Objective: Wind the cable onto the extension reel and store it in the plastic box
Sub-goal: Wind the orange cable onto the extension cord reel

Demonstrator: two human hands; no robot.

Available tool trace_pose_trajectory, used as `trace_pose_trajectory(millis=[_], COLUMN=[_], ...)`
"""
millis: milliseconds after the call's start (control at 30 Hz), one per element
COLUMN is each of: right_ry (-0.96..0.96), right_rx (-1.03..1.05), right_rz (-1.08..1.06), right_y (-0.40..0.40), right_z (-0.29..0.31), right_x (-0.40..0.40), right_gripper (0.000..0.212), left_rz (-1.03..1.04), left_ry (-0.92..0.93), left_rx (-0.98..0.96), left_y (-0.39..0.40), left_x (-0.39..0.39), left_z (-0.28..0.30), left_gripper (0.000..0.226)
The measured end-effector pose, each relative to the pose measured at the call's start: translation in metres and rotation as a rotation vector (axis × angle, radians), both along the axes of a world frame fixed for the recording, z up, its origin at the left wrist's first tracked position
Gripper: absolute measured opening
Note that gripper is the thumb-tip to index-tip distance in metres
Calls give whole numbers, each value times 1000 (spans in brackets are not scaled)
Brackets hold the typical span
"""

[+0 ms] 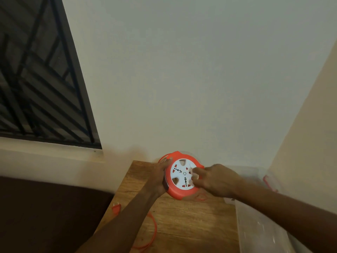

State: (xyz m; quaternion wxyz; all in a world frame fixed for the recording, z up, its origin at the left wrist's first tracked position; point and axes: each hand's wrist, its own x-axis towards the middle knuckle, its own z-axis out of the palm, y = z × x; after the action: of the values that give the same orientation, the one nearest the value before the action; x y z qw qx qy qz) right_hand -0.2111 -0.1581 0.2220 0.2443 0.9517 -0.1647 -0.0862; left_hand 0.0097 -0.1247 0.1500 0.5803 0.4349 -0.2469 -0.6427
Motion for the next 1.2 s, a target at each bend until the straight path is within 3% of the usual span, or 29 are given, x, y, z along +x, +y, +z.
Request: trace_pose_trajectory(millis=[100, 333, 533, 633, 700, 867, 1200], right_ry=[165, 231, 304, 305, 350, 430, 342], right_rx=[29, -38, -129, -160, -137, -133, -208], right_rz=[89, 289, 443, 443, 393, 277, 203], right_y=[-13, -14, -16, -23, -24, -12, -2], right_z=[14, 41, 59, 64, 66, 64, 52], right_x=[-6, 26, 37, 43, 46, 58, 66], right_gripper=[49, 64, 75, 87, 93, 89, 56], left_rz=[-21, -78, -125, -116, -101, -43, 28], left_ry=[11, -14, 21, 14, 21, 7, 12], left_rx=[14, -17, -50, -44, -40, -20, -18], left_y=[-1, -7, -4, -5, -5, -10, -11], left_x=[1, -4, 0, -1, -3, -4, -7], left_z=[3, 4, 8, 10, 13, 12, 17], left_gripper=[37, 56, 49, 58, 52, 58, 46])
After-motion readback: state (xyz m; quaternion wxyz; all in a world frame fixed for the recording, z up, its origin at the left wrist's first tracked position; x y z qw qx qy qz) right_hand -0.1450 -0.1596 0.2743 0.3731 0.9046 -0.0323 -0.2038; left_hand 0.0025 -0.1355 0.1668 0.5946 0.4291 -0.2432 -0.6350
